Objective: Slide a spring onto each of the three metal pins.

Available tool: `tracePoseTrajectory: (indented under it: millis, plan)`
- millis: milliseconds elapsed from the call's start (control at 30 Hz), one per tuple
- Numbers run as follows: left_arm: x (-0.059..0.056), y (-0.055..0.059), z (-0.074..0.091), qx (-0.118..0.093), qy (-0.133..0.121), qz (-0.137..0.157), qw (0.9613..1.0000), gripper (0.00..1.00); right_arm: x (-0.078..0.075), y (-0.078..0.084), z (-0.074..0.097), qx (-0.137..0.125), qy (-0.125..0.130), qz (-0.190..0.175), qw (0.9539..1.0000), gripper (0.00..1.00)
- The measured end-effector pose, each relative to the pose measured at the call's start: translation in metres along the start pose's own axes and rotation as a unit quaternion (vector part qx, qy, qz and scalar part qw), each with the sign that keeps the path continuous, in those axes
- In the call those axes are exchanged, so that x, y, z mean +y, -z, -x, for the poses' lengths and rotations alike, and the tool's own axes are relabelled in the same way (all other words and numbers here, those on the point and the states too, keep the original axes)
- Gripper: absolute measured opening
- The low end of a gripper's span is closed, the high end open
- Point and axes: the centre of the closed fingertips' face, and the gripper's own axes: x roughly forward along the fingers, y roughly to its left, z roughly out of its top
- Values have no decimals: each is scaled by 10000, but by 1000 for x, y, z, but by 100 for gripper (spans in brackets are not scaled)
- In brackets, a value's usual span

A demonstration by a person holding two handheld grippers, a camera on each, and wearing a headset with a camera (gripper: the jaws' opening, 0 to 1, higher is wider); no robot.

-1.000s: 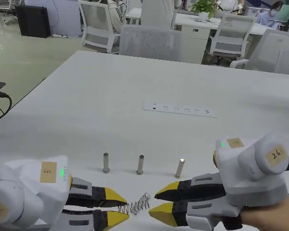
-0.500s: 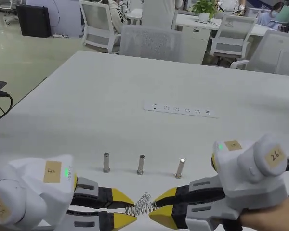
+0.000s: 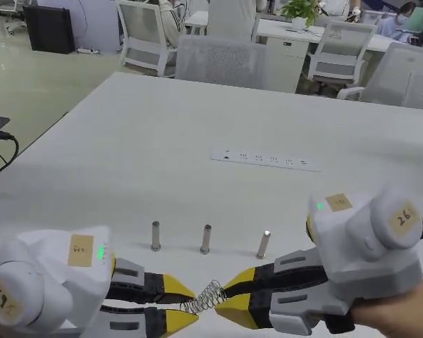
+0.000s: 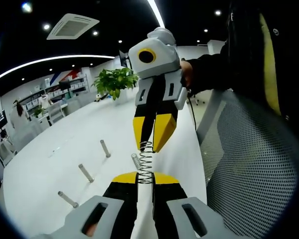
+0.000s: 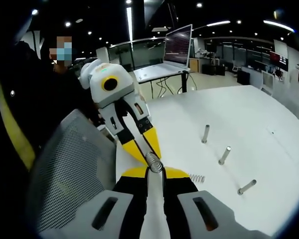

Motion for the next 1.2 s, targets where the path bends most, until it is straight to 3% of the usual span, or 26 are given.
tracePoseTrajectory:
  millis: [433, 733, 1067, 1200]
  plan:
    - [0, -1, -3, 15, -7, -25, 10000, 2, 9, -15, -2, 94, -88, 354, 9993, 8]
    - [-3, 0, -6, 40, 41, -24, 10000, 2, 8, -7, -5, 608, -104, 764, 9952, 9]
    - [-5, -3, -7, -15, 65, 18, 10000, 2, 8, -5, -10, 852, -226, 931, 9918, 9]
    - [-6, -4, -7, -14, 77, 33, 10000, 2, 10, -3, -13, 1039, -303, 1075, 9883, 9]
